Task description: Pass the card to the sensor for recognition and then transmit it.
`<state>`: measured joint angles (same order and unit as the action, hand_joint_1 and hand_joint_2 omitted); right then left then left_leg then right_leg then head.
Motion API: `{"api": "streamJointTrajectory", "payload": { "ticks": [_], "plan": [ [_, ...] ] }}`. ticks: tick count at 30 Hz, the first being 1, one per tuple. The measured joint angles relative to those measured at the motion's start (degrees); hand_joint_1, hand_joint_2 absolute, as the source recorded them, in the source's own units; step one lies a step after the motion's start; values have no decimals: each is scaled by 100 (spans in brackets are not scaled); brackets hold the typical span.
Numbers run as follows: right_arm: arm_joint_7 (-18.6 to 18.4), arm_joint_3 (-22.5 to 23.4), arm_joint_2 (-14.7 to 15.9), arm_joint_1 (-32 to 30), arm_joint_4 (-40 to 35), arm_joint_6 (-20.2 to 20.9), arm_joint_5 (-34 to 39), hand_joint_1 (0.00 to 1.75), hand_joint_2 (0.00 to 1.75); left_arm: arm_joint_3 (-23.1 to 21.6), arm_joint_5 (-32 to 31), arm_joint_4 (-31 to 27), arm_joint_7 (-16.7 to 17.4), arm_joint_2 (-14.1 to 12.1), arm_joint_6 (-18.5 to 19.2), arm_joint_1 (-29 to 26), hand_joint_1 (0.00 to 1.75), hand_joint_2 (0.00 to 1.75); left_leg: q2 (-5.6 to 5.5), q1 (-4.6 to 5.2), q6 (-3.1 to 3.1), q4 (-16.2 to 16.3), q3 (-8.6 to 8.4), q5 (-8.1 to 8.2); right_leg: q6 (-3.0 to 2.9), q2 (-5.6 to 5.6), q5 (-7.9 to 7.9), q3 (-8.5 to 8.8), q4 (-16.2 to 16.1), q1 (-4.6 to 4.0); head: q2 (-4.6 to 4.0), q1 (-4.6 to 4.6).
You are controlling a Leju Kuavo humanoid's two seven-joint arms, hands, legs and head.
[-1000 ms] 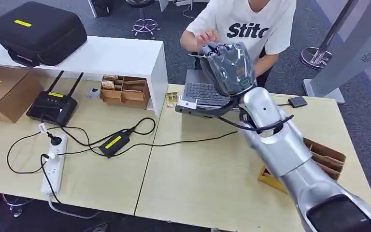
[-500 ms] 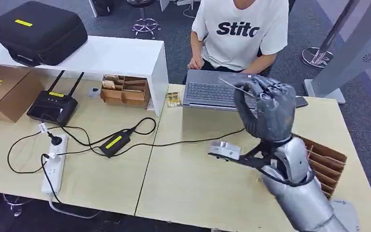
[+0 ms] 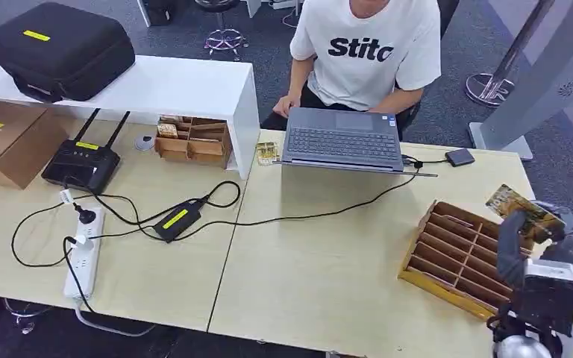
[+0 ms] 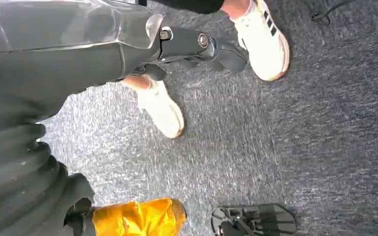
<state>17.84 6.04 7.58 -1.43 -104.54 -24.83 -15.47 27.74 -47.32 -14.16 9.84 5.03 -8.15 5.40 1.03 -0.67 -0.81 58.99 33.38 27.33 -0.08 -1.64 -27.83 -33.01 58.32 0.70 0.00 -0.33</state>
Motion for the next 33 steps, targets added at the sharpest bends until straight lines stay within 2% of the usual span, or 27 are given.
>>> {"api": "streamJointTrajectory", "payload": {
  "ticks": [8,14,17,21,24,30,33],
  "plan": [
    [-4,448,-358,-272,-295,-85,142,175,175,131,33,0,-9,-2,-44,-16,0,175,1,1,0,0,0,0,0,2,0,0,0,1,0,0],
    [-197,688,-503,-328,-328,-597,-462,175,175,177,7,0,-9,0,-81,-16,0,175,3,1,1,0,0,-1,0,2,0,0,-1,1,0,0],
    [-667,780,-516,-341,-275,-1067,-1658,175,175,223,-9,0,-4,7,-98,-17,0,175,3,1,1,0,0,-1,0,3,0,0,-1,1,0,0],
    [-958,835,-516,-343,-201,-1197,-2253,175,175,253,-13,0,-2,11,-103,-17,0,175,3,1,1,0,0,-1,0,2,0,0,-1,1,0,0],
    [-1340,854,-516,-341,-127,-1283,-2873,175,175,262,-22,0,0,17,-105,-18,0,175,3,0,1,0,0,-1,0,3,0,0,0,1,0,0],
    [-1884,854,-485,-339,9,-1292,-3586,175,175,326,-72,0,9,24,-105,-19,0,175,3,1,1,0,0,-1,0,2,0,0,0,1,0,0],
    [-1969,854,-450,-337,70,-1294,-3700,175,175,372,-72,0,9,26,-105,-19,0,175,3,1,1,0,1,-1,0,2,0,0,-1,1,0,0]
  ]
}}
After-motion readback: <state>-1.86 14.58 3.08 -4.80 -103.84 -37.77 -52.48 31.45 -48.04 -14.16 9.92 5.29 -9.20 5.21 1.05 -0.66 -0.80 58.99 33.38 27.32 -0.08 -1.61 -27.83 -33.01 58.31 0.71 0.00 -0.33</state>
